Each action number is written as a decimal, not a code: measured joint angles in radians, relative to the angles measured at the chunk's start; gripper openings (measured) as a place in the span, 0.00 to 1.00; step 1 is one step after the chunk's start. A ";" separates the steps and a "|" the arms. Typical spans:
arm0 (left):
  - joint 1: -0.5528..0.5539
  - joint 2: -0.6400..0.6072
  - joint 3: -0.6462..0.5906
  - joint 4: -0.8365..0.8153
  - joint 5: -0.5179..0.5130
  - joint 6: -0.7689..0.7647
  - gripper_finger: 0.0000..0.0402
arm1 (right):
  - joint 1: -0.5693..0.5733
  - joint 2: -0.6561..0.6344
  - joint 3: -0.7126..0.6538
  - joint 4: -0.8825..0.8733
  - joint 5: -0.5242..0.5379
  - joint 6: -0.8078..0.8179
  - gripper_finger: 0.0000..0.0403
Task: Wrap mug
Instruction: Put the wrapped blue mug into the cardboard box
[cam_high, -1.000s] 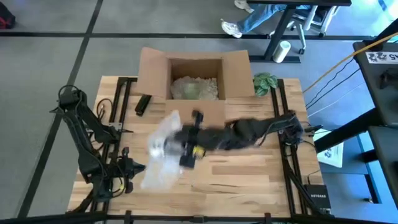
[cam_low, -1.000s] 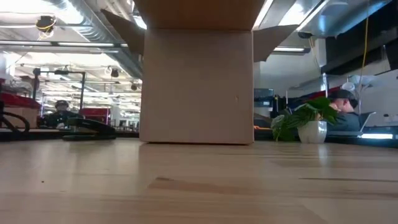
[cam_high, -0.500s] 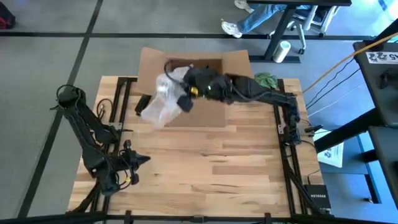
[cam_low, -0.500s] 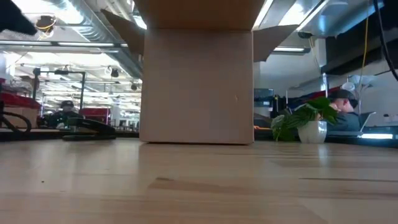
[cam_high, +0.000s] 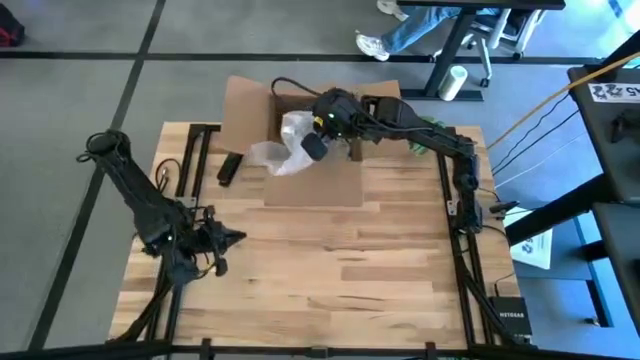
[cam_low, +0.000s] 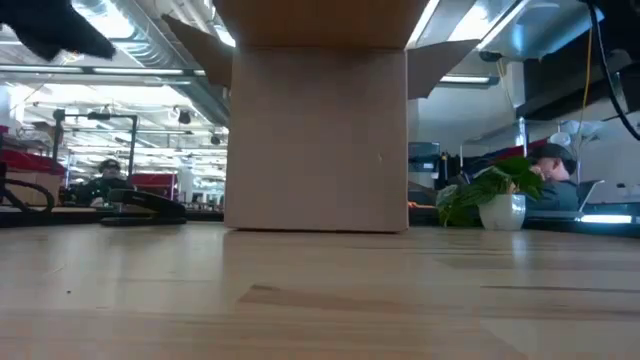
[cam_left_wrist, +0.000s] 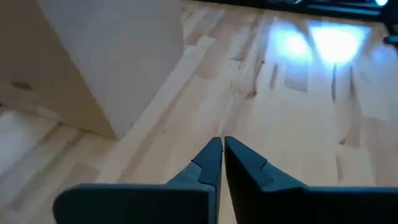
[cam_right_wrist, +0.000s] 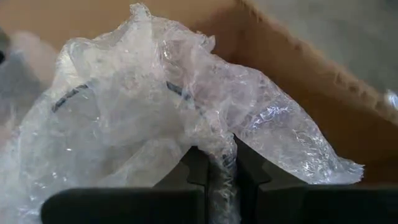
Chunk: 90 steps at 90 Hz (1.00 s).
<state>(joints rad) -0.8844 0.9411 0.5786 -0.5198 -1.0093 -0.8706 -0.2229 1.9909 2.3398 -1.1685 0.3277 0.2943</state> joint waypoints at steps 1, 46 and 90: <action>0.005 -0.008 -0.013 0.026 0.006 0.016 0.00 | -0.003 0.001 -0.002 -0.003 -0.001 0.002 0.03; 0.244 -0.135 -0.325 0.589 0.335 0.245 0.00 | -0.062 0.167 -0.077 -0.006 -0.282 -0.034 0.03; 0.302 -0.135 -0.326 0.573 0.399 0.277 0.00 | -0.079 0.209 -0.033 0.119 -0.361 -0.064 0.27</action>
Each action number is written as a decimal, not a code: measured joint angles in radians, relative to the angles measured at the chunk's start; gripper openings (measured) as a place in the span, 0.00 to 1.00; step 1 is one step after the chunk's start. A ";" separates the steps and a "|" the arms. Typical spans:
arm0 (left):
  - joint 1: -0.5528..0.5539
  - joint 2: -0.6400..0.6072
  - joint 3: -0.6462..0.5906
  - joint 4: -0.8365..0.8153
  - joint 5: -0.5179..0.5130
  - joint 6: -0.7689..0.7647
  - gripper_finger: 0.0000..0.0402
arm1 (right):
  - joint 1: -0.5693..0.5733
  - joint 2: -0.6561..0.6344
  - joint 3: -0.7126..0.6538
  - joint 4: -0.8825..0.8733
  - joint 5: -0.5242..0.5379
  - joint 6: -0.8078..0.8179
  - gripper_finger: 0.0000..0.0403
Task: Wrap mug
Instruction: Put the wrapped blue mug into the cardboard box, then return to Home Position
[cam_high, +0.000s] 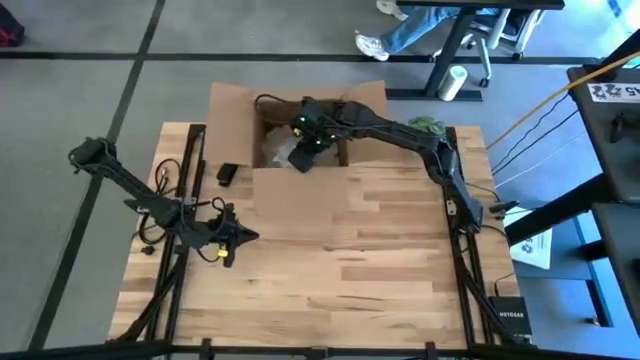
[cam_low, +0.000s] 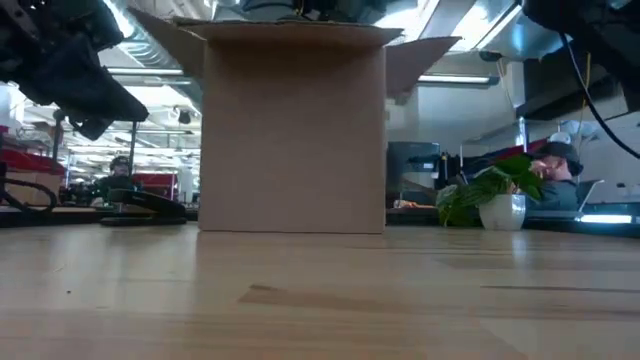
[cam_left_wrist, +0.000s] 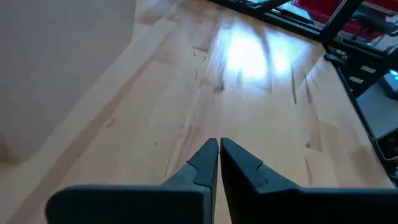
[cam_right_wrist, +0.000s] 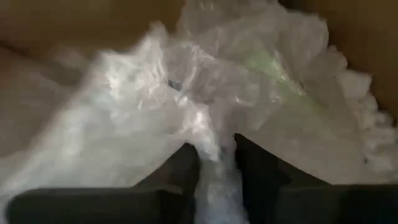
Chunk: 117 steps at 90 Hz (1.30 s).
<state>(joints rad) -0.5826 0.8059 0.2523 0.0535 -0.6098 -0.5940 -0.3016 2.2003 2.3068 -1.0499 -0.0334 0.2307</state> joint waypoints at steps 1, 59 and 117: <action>0.001 0.000 0.000 0.000 0.002 0.000 0.00 | 0.000 0.000 0.003 0.003 0.004 -0.002 0.28; 0.002 0.001 0.000 -0.015 0.005 -0.012 0.00 | 0.001 -0.014 0.047 0.025 0.157 -0.003 0.41; -0.002 -0.014 0.000 0.028 0.042 0.054 0.00 | 0.190 -0.260 0.049 0.035 0.229 -0.091 0.01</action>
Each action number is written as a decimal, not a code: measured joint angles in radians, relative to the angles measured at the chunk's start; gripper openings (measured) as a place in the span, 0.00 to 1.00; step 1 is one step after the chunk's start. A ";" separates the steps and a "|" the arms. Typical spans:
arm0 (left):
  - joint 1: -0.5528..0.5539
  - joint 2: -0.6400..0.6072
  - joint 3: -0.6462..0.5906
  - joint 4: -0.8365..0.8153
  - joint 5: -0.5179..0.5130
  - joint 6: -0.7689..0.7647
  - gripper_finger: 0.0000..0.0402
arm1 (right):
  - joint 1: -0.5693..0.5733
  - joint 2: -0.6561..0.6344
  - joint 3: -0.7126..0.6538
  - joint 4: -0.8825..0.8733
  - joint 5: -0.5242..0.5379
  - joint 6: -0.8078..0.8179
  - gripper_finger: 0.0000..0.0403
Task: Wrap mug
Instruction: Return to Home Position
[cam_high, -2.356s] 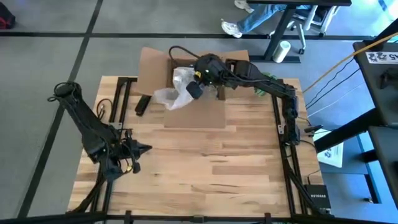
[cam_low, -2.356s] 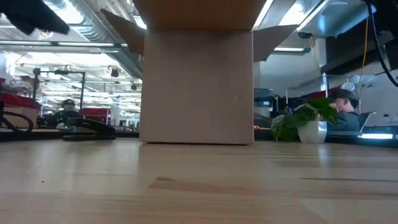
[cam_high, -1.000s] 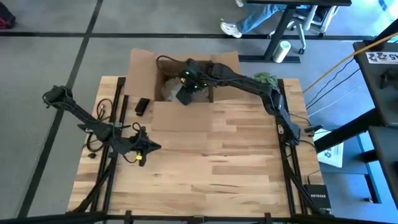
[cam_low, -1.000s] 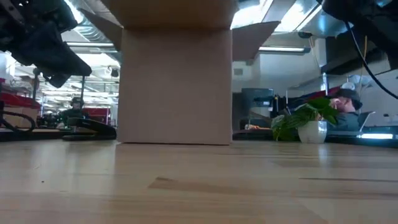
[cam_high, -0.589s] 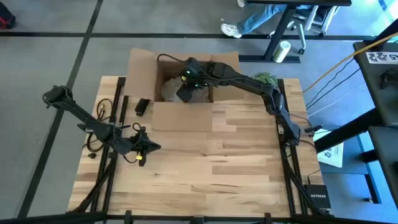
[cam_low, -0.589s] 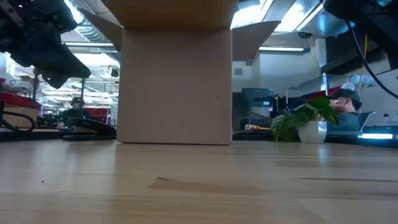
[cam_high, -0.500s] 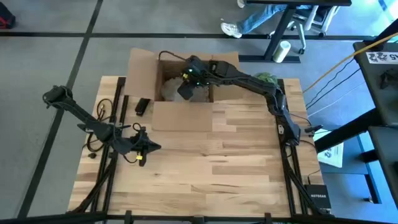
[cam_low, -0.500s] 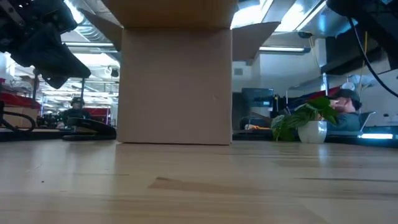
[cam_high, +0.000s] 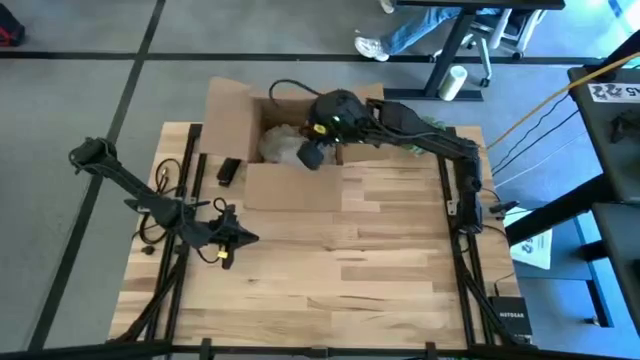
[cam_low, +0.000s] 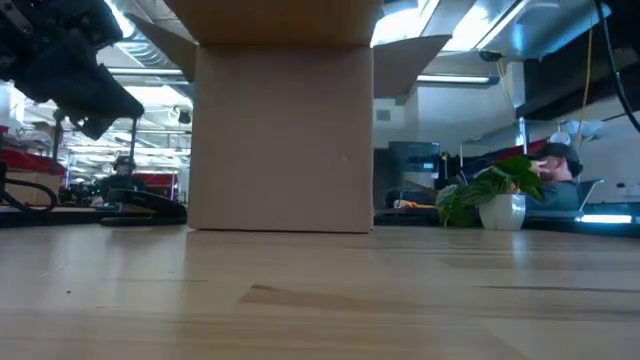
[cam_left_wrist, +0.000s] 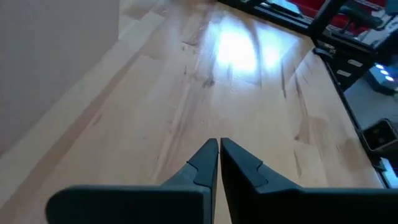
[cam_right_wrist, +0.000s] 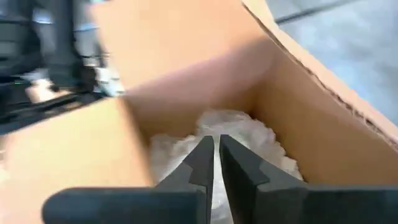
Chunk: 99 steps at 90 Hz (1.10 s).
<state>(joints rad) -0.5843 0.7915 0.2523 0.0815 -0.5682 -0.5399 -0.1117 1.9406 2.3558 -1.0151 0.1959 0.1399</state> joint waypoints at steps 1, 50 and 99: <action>0.000 -0.004 0.000 0.002 0.000 0.005 0.00 | 0.008 -0.003 0.000 -0.003 -0.003 -0.004 0.01; 0.017 -0.601 0.000 -0.309 0.008 0.146 0.00 | 0.228 -0.159 -0.313 0.132 0.101 0.095 0.00; 0.018 -0.788 0.000 -0.492 0.007 0.151 0.00 | 0.532 -0.387 -1.267 1.105 0.169 0.383 0.00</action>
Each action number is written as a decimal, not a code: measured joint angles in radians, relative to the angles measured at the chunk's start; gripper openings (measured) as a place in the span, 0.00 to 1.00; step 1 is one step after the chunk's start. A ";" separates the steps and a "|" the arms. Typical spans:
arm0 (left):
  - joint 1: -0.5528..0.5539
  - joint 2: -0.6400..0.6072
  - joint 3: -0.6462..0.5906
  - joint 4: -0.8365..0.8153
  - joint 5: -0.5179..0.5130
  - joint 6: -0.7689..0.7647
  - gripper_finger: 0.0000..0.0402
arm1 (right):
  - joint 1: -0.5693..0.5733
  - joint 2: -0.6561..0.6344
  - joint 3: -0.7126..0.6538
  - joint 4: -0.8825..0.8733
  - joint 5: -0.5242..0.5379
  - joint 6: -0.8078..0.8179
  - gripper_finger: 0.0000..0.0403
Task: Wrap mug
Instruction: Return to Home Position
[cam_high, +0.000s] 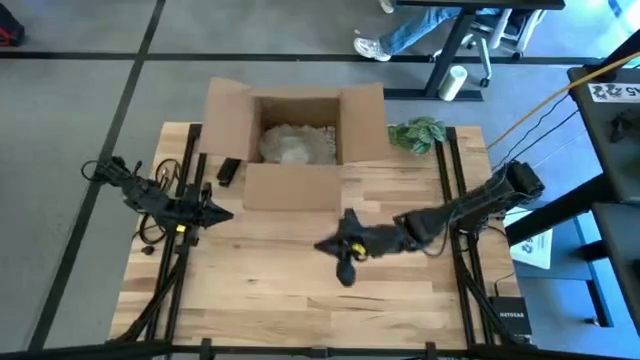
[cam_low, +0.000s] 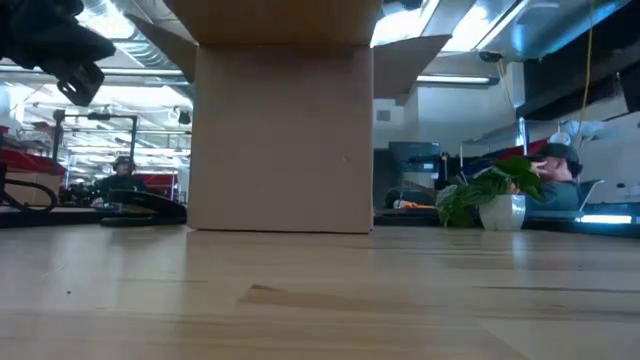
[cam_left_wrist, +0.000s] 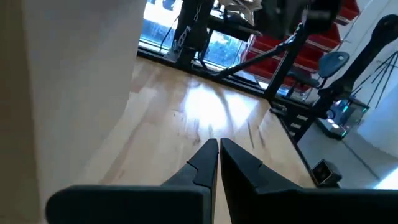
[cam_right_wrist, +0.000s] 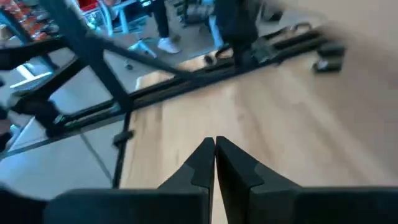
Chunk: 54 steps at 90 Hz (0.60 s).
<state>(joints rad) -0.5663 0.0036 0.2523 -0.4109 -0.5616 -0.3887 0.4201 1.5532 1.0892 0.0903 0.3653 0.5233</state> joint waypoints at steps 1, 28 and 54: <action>0.000 0.000 0.000 0.000 -0.001 0.001 0.00 | 0.005 0.000 -0.011 0.014 0.005 0.001 0.00; 0.000 0.000 0.000 0.004 -0.003 0.004 0.00 | 0.021 0.000 -0.376 0.548 0.042 0.049 0.00; 0.026 0.000 0.000 0.002 -0.005 0.004 0.00 | -0.111 -0.134 -0.694 0.861 -0.068 0.071 0.00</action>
<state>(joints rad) -0.5400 0.0036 0.2523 -0.4088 -0.5668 -0.3851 0.3091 1.4193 0.3950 0.9510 0.2972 0.5945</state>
